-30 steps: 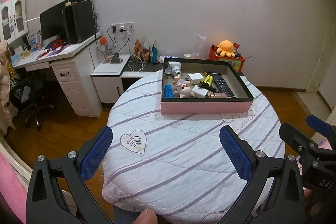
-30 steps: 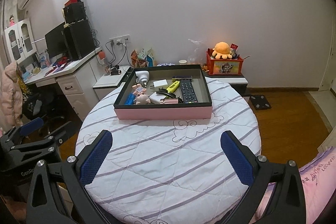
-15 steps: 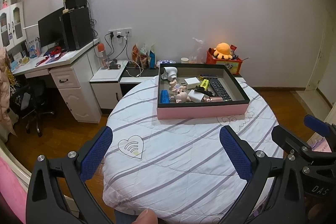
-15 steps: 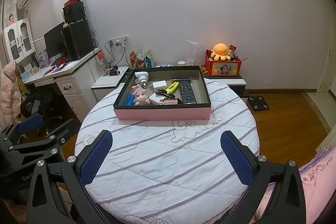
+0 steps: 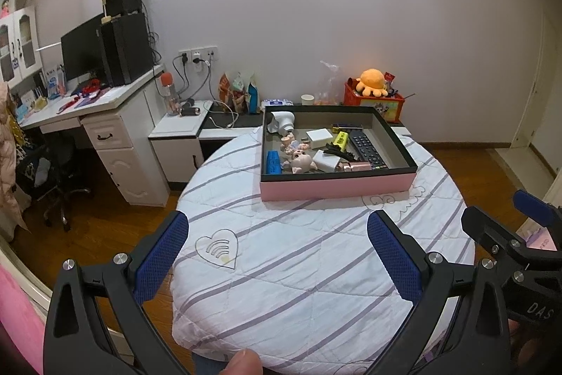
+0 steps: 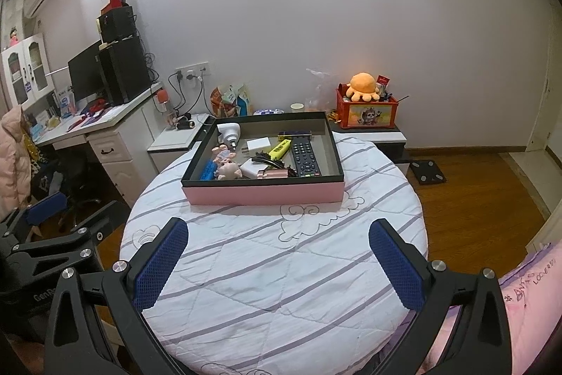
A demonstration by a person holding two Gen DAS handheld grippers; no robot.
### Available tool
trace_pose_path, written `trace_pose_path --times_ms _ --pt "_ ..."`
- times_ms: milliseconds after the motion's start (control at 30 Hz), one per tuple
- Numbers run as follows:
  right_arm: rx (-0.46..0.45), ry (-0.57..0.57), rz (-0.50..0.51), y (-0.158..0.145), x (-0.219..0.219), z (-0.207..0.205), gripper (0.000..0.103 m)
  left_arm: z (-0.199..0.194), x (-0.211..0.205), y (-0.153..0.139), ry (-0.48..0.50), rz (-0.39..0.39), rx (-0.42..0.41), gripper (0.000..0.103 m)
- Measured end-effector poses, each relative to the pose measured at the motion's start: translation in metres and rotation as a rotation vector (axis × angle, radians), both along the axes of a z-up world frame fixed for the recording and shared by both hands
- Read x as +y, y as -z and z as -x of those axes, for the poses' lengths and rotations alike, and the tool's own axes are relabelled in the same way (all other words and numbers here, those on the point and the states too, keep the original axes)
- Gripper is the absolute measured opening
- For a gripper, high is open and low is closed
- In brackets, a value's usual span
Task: Organize rigid objects
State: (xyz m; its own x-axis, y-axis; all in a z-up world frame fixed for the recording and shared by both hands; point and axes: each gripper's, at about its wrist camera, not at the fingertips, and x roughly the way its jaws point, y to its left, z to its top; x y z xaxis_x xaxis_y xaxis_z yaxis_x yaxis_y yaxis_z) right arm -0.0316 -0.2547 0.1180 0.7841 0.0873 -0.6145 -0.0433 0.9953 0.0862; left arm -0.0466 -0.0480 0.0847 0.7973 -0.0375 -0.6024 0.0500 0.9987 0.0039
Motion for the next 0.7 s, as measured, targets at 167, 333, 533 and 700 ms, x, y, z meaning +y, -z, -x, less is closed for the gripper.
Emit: trace_pose_path --times_ms 167,333,533,700 --pt "0.000 0.006 -0.002 0.000 -0.003 -0.001 0.103 -0.003 -0.004 0.002 0.010 -0.013 0.013 0.103" --pt "0.000 0.006 -0.001 0.000 -0.003 -0.002 0.103 -0.008 -0.006 0.005 0.039 0.010 0.044 0.103" --pt "0.001 0.007 -0.001 0.000 -0.004 -0.002 0.103 -0.010 -0.009 0.005 0.056 0.009 0.052 0.103" --pt "0.004 0.012 -0.002 0.002 -0.006 -0.005 0.103 -0.011 -0.011 0.005 0.059 0.001 0.055 0.103"
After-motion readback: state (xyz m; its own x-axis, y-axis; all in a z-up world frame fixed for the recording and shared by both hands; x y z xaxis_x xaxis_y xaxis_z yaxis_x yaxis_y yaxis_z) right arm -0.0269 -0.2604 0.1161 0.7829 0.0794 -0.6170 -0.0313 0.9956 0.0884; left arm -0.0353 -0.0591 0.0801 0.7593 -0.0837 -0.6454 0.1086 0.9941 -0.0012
